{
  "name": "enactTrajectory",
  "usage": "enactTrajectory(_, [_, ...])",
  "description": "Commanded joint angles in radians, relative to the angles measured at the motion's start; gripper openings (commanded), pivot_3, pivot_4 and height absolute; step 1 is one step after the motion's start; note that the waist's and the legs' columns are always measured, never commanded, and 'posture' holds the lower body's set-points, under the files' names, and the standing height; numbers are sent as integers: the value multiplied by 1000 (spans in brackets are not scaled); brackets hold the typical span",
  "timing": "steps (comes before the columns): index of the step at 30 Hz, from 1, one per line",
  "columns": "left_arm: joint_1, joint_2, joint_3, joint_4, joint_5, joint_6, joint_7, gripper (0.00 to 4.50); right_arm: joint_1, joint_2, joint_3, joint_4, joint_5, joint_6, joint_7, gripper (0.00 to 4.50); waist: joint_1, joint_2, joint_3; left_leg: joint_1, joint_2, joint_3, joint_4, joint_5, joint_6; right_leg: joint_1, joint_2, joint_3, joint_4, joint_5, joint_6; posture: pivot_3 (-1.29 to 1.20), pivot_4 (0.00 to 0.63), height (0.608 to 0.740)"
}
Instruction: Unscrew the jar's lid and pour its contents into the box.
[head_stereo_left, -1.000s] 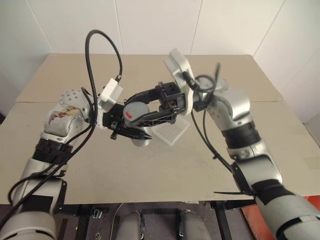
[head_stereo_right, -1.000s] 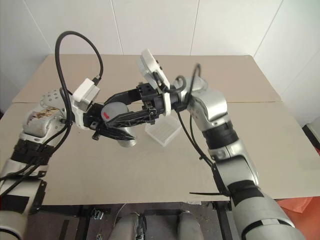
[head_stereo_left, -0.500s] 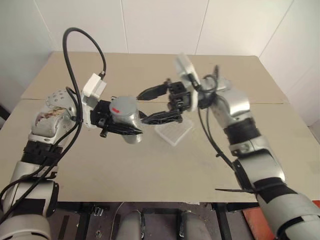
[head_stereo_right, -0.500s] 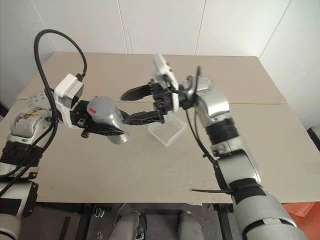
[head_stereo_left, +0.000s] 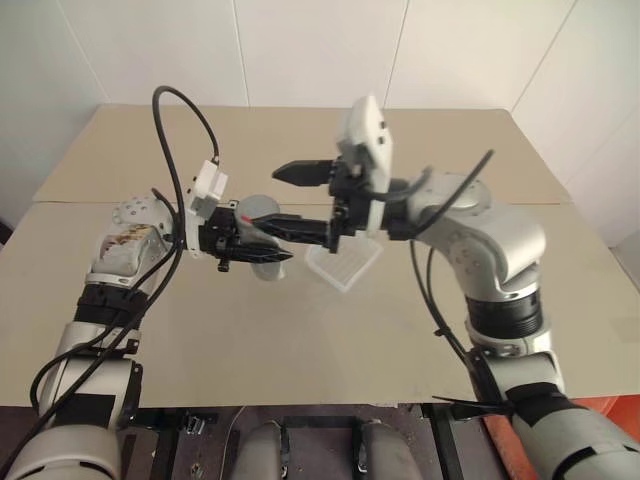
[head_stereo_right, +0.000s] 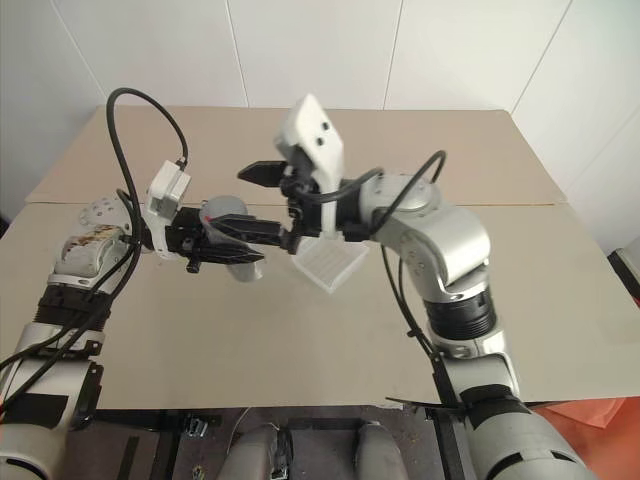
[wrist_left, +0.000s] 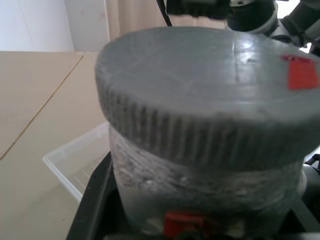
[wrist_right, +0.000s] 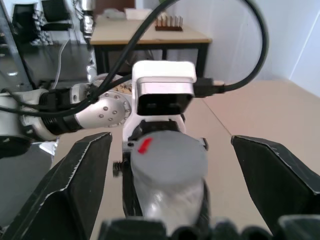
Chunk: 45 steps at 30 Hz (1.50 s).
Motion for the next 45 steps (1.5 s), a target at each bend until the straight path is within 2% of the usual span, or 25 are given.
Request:
enactTrajectory(1, [-35,-1,37,-11,6,-16,-12,1932,-35,35,25,-17,-25,1,-64,4465,1,0,0,0,0,0,0,0,0,0,0,0,0,0,0,0,150,740])
enactTrajectory(9, [-13,15,64,-58,4,7,-17,1932,-63,79,45,92,-99,-38,-140,4465,-2,0,0,-1,0,0,0,0,0,0,0,0,0,0,0,0,150,740])
enactTrajectory(22, [65,77,121,-145,-16,53,-14,1932,19,-151,-96,107,-69,-67,-86,4465,8,0,0,-1,0,-1,0,0,1,0,0,0,-1,0,0,0,150,740])
enactTrajectory(26, [70,77,126,-148,-10,56,-15,1932,37,-175,-111,87,-61,-64,-82,4465,4,0,0,-1,0,0,-1,-1,1,0,-1,-1,-2,0,0,0,150,740])
enactTrajectory(31, [51,49,114,-125,8,49,-6,1932,47,-147,-95,-19,0,-40,-52,4465,-6,0,0,-1,0,0,-1,0,1,0,0,0,-1,0,0,0,150,740])
enactTrajectory(36, [20,11,97,-86,30,31,-8,1932,23,-56,-44,-108,59,4,-75,4465,-1,0,0,-1,0,-1,0,0,1,0,0,0,-1,0,0,0,150,740])
enactTrajectory(45, [-9,-14,90,-48,45,9,-20,1932,-52,42,59,-27,-18,-17,-152,4465,-1,0,0,-1,0,-1,0,0,1,0,0,0,0,0,0,0,150,740])
